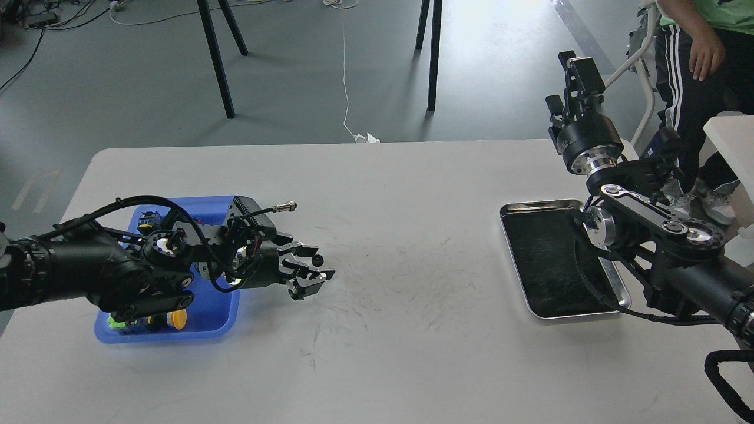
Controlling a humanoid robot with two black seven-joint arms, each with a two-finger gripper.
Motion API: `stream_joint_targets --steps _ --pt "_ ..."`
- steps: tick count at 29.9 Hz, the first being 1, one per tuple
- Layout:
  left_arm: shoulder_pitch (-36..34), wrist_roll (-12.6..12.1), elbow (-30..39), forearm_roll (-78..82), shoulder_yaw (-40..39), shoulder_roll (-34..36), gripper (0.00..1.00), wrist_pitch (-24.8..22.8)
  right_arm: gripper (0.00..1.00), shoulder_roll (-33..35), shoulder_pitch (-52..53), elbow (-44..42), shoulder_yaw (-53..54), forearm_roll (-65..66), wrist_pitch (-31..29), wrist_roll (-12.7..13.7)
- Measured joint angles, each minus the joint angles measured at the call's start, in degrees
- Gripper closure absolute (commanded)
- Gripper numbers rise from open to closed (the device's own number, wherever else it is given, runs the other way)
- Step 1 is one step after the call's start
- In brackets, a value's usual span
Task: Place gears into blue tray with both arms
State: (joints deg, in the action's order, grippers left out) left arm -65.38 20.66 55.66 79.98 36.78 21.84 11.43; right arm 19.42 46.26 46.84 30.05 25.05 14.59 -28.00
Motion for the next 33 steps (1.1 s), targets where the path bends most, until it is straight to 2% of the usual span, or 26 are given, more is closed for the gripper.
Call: stream_joint_targets --steps 7,10,14,17,24,33 --pt "1.1 0.5 -2.1 0.0 0.0 -0.2 0.46 0.0 0.06 0.0 -0.2 0.0 -0.1 0.1 0.0 0.0" --pt "1.5 1.1 -2.8 0.0 -0.1 -0.3 0.55 0.1 0.06 0.0 -0.2 0.0 -0.1 0.1 0.0 0.0" --pt "1.6 2.7 -3.1 0.0 -0.1 -0.3 0.60 0.1 0.06 0.0 -0.2 0.0 -0.2 0.1 0.0 0.0" --pt "1.5 3.2 -3.1 0.0 -0.1 -0.3 0.68 0.0 0.06 0.0 -0.3 0.1 -0.4 0.1 0.0 0.0" --pt "1.5 3.8 -3.0 0.0 -0.1 -0.6 0.69 0.0 0.06 -0.1 -0.8 0.1 -0.5 0.1 0.1 0.0" --pt "1.6 3.8 -3.3 0.0 -0.3 -1.3 0.78 0.0 0.06 0.0 -0.9 0.1 -0.6 0.1 0.1 0.0"
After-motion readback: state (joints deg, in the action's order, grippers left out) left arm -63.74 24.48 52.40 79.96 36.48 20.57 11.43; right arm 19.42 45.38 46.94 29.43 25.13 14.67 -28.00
